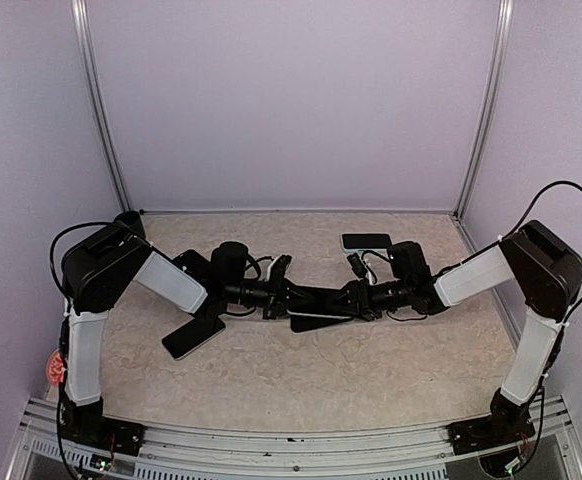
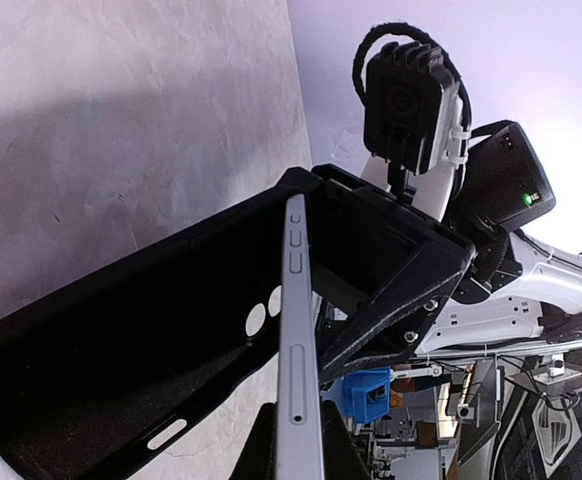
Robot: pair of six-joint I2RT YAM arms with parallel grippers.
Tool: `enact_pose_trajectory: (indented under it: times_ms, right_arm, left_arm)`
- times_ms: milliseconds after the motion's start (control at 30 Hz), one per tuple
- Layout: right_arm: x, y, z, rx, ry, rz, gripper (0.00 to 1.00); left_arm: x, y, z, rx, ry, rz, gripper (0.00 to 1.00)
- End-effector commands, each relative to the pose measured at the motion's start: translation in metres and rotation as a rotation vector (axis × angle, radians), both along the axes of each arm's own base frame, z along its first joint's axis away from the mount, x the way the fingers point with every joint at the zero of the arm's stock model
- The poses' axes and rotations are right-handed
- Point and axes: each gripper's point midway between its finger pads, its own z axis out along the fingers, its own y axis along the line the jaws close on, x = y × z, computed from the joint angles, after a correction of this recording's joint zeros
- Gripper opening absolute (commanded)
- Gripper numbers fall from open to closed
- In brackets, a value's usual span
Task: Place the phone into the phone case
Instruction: Install the phone into the phone case.
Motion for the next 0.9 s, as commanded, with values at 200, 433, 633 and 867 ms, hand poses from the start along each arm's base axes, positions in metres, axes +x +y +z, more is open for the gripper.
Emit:
enact_pose_trajectory:
  times_ms: [200, 433, 633, 867]
  right_arm:
    - [-0.009, 0.018, 0.027, 0.155, -0.045, 0.093, 0.54]
    - [-0.014, 0.021, 0.032, 0.208, -0.027, 0.117, 0.48]
    - [-0.018, 0.025, 0.033, 0.221, -0.027, 0.134, 0.39]
    - [-0.021, 0.026, 0.034, 0.236, -0.023, 0.147, 0.26]
  left_arm:
    - [-0.012, -0.01, 0.026, -0.078, -0.075, -0.062, 0.0]
    - [-0.013, -0.011, 0.028, -0.084, -0.077, -0.068, 0.0]
    - [-0.013, -0.012, 0.028, -0.091, -0.077, -0.07, 0.0]
    - [-0.014, -0.012, 0.027, -0.096, -0.07, -0.074, 0.04]
